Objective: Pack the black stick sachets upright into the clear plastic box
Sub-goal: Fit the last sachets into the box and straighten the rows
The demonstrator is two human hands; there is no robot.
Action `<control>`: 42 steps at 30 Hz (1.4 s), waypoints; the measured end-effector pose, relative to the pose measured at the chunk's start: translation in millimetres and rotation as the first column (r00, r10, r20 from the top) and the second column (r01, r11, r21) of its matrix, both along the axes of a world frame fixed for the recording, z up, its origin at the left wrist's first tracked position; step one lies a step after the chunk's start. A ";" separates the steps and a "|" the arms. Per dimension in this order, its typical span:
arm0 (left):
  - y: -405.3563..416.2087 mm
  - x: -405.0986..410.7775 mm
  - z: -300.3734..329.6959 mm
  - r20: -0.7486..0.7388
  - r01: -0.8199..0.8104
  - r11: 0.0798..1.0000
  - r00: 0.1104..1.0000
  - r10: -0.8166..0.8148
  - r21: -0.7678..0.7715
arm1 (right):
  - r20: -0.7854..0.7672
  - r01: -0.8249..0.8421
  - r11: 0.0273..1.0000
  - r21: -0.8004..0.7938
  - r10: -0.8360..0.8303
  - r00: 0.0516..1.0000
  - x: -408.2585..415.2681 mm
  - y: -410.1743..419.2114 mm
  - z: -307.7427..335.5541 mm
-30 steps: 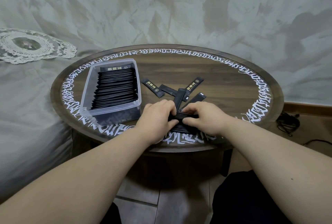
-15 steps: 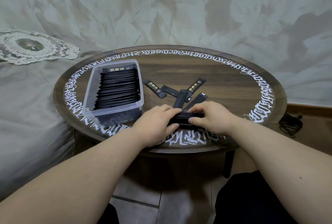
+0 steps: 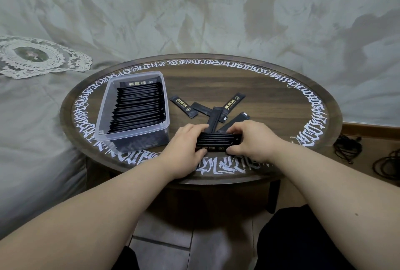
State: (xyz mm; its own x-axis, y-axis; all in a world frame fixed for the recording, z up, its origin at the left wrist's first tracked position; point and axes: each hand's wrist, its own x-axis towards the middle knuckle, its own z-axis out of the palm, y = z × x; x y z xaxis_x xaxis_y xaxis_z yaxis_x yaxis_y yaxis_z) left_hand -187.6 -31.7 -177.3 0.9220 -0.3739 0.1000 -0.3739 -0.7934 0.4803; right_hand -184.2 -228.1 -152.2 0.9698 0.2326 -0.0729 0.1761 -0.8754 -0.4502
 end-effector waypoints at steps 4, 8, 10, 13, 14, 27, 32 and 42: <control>-5.9 -0.8 -0.1 -0.022 -0.024 0.996 0.999 0.023 -0.085 | 0.007 -0.017 0.999 0.028 0.017 1.000 0.9 4.6 -2.1; -2.9 -1.3 -0.3 -0.028 -0.022 0.997 0.999 0.020 -0.074 | 0.012 -0.020 0.999 0.037 0.019 1.000 -2.0 2.1 1.4; -1.7 -1.6 2.1 -0.014 -0.027 0.995 1.000 0.026 -0.100 | 0.061 -0.038 0.999 0.020 0.037 0.997 -2.7 5.2 2.2; -2.0 -3.3 3.9 -0.024 -0.024 1.000 0.999 0.024 -0.012 | 0.064 -0.076 0.997 -0.013 0.076 0.995 -3.4 7.8 1.7; -2.2 -4.6 3.4 -0.022 -0.022 0.997 0.999 0.024 0.078 | 0.049 -0.096 0.995 -0.034 0.098 0.994 -4.1 7.9 1.1; 2.3 -7.5 13.2 0.129 0.025 0.980 0.990 -0.051 0.195 | 0.157 -0.157 0.980 -0.124 0.175 0.972 -6.9 8.7 4.4; 11.5 -16.7 34.6 0.166 0.049 0.997 0.984 -0.059 0.066 | 0.290 -0.256 0.960 -0.112 0.278 0.916 -15.5 23.5 20.5; 54.7 -27.5 75.8 0.245 0.029 0.999 0.969 -0.032 0.014 | 0.355 -0.282 0.959 0.006 0.261 0.898 -19.7 53.6 47.6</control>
